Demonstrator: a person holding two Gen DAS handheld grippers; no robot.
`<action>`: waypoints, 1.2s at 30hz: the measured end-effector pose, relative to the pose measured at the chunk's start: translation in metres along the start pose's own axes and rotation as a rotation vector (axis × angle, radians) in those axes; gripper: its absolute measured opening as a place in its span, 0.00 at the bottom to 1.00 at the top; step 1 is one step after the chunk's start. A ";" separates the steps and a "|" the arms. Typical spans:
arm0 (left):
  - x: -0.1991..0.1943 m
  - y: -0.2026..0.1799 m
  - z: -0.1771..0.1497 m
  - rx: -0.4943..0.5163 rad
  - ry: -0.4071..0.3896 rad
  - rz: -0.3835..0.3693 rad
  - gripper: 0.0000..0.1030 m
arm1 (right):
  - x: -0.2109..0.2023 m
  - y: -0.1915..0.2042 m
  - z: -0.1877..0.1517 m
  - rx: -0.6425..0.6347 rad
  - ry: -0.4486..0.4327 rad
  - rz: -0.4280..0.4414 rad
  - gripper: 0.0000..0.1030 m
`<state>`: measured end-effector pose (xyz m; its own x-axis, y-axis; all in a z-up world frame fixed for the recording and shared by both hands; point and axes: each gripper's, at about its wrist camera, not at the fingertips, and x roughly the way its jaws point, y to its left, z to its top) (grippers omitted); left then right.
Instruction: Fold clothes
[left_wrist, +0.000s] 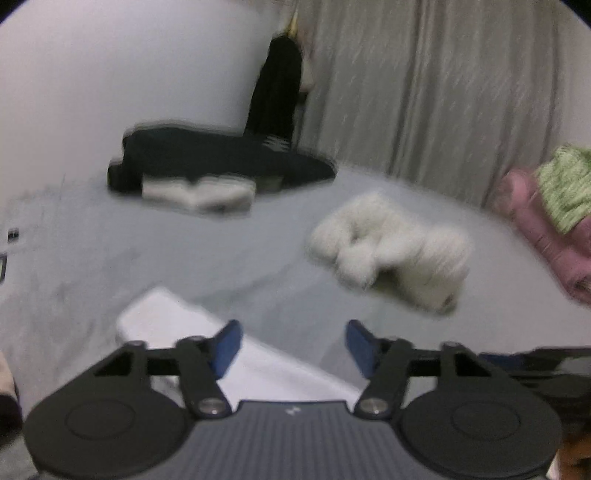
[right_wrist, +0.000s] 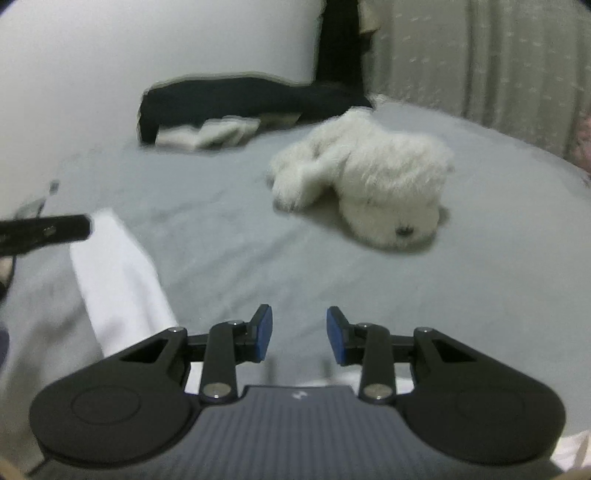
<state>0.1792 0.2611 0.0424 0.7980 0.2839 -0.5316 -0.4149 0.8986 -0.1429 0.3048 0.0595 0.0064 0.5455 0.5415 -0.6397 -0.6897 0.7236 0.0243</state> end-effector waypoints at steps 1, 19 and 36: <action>0.010 0.002 -0.003 -0.005 0.035 0.013 0.43 | 0.002 -0.001 -0.002 -0.030 0.015 0.018 0.36; 0.052 -0.014 -0.036 0.216 0.240 0.206 0.33 | 0.012 0.029 -0.026 -0.450 0.274 0.140 0.14; 0.049 -0.007 -0.032 0.186 0.253 0.175 0.33 | 0.000 0.024 -0.058 -0.173 -0.115 -0.234 0.04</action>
<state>0.2072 0.2581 -0.0095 0.5788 0.3685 -0.7275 -0.4311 0.8955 0.1106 0.2602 0.0516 -0.0376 0.7425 0.4206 -0.5214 -0.6045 0.7560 -0.2509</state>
